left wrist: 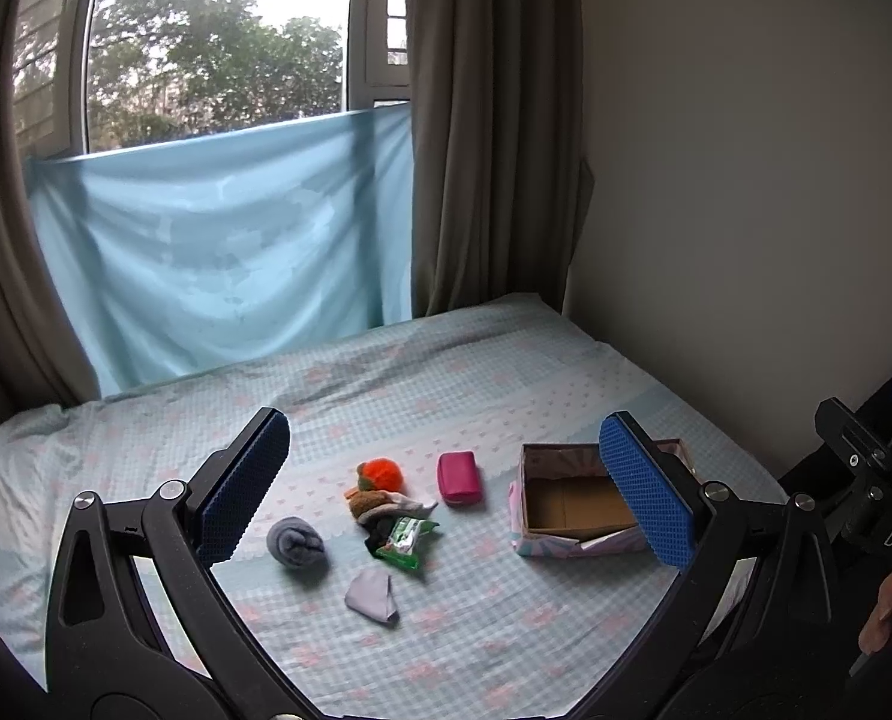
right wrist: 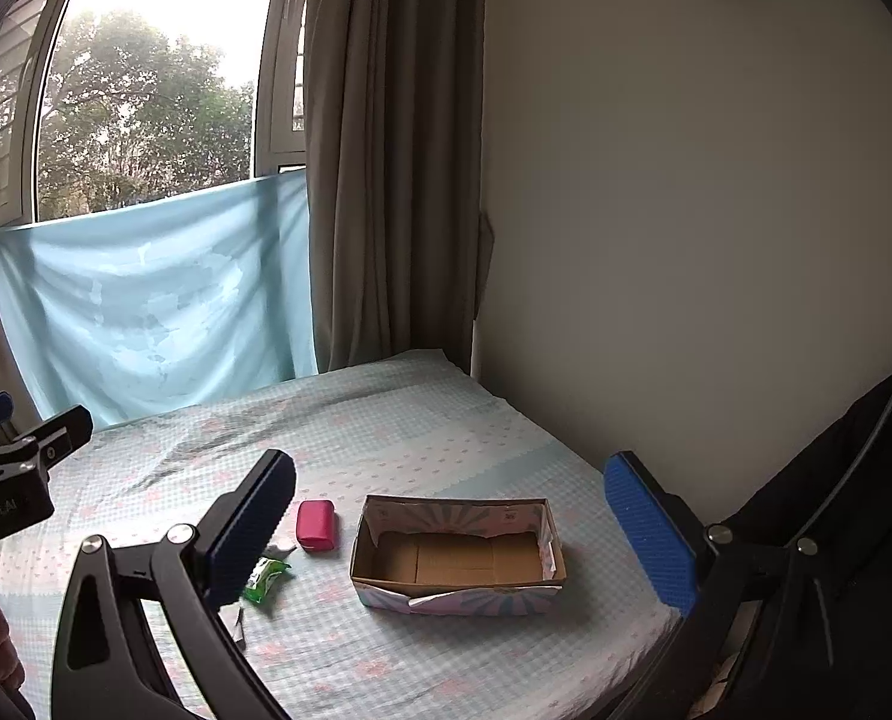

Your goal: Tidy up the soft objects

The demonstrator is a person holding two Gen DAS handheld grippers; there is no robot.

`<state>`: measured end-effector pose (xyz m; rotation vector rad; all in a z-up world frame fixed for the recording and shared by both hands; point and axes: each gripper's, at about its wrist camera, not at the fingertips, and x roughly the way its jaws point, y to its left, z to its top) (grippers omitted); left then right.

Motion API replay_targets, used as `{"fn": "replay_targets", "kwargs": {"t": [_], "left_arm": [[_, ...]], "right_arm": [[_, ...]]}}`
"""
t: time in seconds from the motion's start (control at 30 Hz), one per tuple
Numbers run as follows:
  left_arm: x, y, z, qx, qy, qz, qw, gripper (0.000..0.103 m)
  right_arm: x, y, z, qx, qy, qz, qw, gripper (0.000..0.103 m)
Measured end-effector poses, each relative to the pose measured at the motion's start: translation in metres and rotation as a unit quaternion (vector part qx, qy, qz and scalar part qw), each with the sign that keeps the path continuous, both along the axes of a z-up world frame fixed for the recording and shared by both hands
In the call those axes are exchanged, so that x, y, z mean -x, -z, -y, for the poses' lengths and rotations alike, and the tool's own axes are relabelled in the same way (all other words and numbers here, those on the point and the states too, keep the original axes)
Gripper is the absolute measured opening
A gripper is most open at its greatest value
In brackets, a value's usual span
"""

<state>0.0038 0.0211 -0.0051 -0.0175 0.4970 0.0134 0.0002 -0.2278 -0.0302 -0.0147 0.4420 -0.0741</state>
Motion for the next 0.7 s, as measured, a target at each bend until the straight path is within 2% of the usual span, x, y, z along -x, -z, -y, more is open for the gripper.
{"fn": "replay_targets", "kwargs": {"t": [0.7], "left_arm": [[0.0007, -0.0007, -0.0029, 0.0, -0.006, -0.002, 1.0, 0.103]], "right_arm": [[0.0017, -0.0063, -0.0001, -0.006, -0.002, 0.008, 1.0, 0.103]]}}
